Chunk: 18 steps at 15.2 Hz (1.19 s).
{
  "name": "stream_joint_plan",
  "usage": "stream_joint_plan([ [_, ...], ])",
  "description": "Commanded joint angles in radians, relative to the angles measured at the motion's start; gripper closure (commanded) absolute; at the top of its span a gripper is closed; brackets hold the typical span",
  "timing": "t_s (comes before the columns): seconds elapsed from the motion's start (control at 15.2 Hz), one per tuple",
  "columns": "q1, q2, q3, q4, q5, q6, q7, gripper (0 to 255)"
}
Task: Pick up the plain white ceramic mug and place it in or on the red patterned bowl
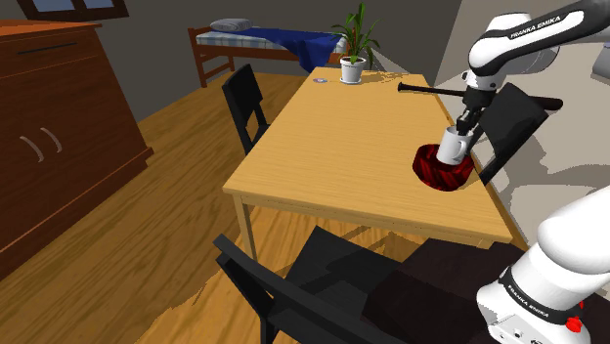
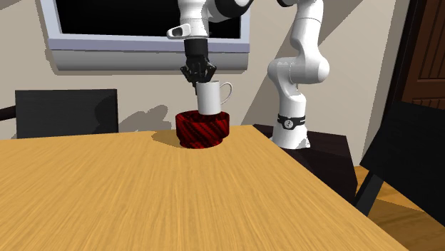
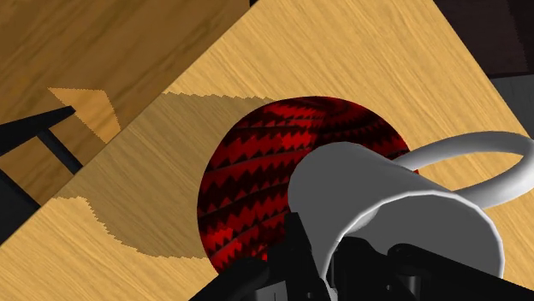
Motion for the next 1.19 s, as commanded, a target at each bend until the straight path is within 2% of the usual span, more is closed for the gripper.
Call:
stream_joint_plan([
  [0.0, 0.000, 0.000, 0.000, 0.000, 0.000, 0.000, 0.000, 255],
  [0.07, 0.000, 0.000, 0.000, 0.000, 0.000, 0.000, 0.000, 0],
  [0.4, 0.000, 0.000, 0.000, 0.000, 0.000, 0.000, 0.000, 0],
  [0.66, 0.002, -0.031, 0.013, 0.102, 0.002, -0.133, 0.003, 0],
  [1.12, 0.002, -0.031, 0.013, 0.102, 0.002, -0.133, 0.003, 0],
])
